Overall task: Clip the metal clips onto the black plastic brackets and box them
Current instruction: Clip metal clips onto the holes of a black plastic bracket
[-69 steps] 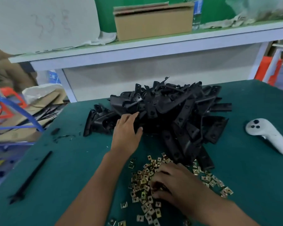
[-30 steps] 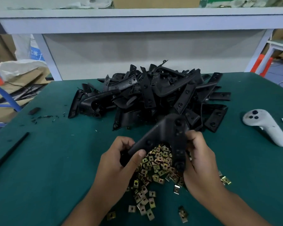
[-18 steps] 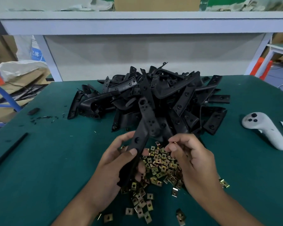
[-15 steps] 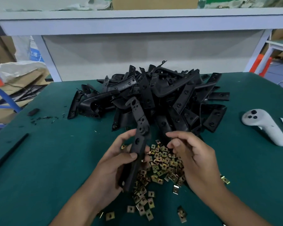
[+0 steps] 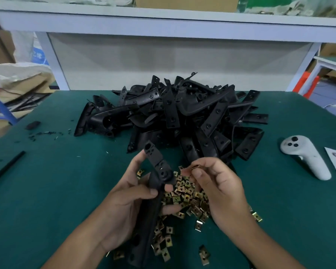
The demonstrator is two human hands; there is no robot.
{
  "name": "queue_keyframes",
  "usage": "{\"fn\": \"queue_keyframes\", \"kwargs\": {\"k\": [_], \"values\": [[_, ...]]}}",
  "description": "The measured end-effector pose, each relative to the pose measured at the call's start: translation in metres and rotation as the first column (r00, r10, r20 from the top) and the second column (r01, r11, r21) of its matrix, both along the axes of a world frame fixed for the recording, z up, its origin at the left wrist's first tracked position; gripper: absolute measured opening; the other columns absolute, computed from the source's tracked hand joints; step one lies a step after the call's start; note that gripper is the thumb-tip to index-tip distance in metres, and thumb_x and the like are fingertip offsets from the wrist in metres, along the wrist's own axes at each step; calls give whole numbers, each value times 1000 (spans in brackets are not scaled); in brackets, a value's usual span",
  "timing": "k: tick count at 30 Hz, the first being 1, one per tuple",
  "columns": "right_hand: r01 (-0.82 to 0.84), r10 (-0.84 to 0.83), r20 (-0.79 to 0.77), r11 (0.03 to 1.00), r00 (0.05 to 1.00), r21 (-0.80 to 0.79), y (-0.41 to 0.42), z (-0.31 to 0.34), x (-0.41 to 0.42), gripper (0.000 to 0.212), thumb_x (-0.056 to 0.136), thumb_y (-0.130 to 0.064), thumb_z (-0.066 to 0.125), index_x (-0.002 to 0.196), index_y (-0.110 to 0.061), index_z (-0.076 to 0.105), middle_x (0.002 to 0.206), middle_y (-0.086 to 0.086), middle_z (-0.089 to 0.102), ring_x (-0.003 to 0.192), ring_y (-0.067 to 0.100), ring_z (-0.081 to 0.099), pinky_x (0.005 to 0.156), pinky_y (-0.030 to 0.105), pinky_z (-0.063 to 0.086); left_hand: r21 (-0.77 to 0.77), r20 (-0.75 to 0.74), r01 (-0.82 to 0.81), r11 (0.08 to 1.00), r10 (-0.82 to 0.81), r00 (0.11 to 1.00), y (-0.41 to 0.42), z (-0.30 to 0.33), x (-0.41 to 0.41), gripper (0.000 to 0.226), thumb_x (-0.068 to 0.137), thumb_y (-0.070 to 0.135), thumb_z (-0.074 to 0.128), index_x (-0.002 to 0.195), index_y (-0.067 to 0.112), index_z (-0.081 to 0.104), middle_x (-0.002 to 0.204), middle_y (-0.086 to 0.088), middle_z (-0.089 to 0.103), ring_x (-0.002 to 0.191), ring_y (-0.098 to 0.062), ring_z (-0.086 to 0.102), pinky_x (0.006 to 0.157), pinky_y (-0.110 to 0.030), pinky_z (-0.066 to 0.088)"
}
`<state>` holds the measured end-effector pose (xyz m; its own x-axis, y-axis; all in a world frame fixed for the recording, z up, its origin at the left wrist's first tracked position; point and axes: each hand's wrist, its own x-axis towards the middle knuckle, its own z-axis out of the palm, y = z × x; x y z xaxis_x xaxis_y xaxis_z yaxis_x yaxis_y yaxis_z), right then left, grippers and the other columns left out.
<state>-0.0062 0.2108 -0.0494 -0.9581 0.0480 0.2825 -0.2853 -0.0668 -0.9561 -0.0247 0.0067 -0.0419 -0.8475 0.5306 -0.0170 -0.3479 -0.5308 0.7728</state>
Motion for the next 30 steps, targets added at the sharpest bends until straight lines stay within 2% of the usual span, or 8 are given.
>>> {"fn": "queue_keyframes", "kwargs": {"k": [2,4,9,12,15,19,26,30], "values": [[-25,27,35,998,999,-52,0,1,-1,5,88,-31,70,89,-35,74,85,1,76,77,5,68,66,15,50,33,13,11,999,-11,1000,2,2,2,60,69,-10,66,117,27,63,102,-18,62,90,-34,71,76,-53,59],[-64,66,33,997,997,-51,1,2,-2,4,88,-33,74,85,-32,73,78,-2,72,71,5,63,65,17,49,24,23,7,1000,-8,1000,3,2,3,50,66,-4,67,106,25,61,100,-16,60,82,-33,71,69,-48,60],[-111,115,71,992,991,-61,5,1,0,14,92,-35,70,99,-23,69,81,0,66,71,9,59,67,20,51,-59,22,-24,998,25,999,2,0,2,61,74,-1,59,127,31,65,94,-10,70,79,-26,71,67,-42,60],[-121,136,146,987,980,-103,6,4,-2,13,89,-34,71,99,-27,71,84,1,68,73,13,60,68,23,52,-48,-5,11,999,-12,1000,2,5,3,42,77,18,77,117,24,67,93,-9,68,84,-25,70,70,-42,60],[-133,179,225,970,958,-204,6,9,-3,11,87,-26,70,96,-24,74,85,1,69,76,12,61,64,25,51,-92,-22,-27,995,25,999,4,6,5,45,72,36,90,110,26,68,93,-5,71,84,-24,72,69,-40,61],[-155,218,233,952,948,-263,7,9,-2,25,81,-46,75,93,-24,76,85,-2,68,80,9,62,66,26,54,-67,-29,-17,998,15,999,5,0,5,38,77,28,89,107,26,67,95,-8,70,83,-28,73,69,-40,61],[-192,239,218,957,946,-217,5,8,-2,20,81,-33,79,97,-23,73,88,-1,63,85,13,61,77,27,53,-171,-120,22,985,-43,992,4,-5,3,37,98,20,63,134,21,60,112,-13,71,99,-29,73,80,-41,61],[-222,249,251,966,935,-132,5,8,-1,24,82,-38,75,100,-21,76,98,5,66,93,22,63,88,43,51,-193,-146,-9,981,-20,989,7,-7,3,33,95,19,63,128,16,64,110,-14,71,93,-28,73,76,-39,61]]}}
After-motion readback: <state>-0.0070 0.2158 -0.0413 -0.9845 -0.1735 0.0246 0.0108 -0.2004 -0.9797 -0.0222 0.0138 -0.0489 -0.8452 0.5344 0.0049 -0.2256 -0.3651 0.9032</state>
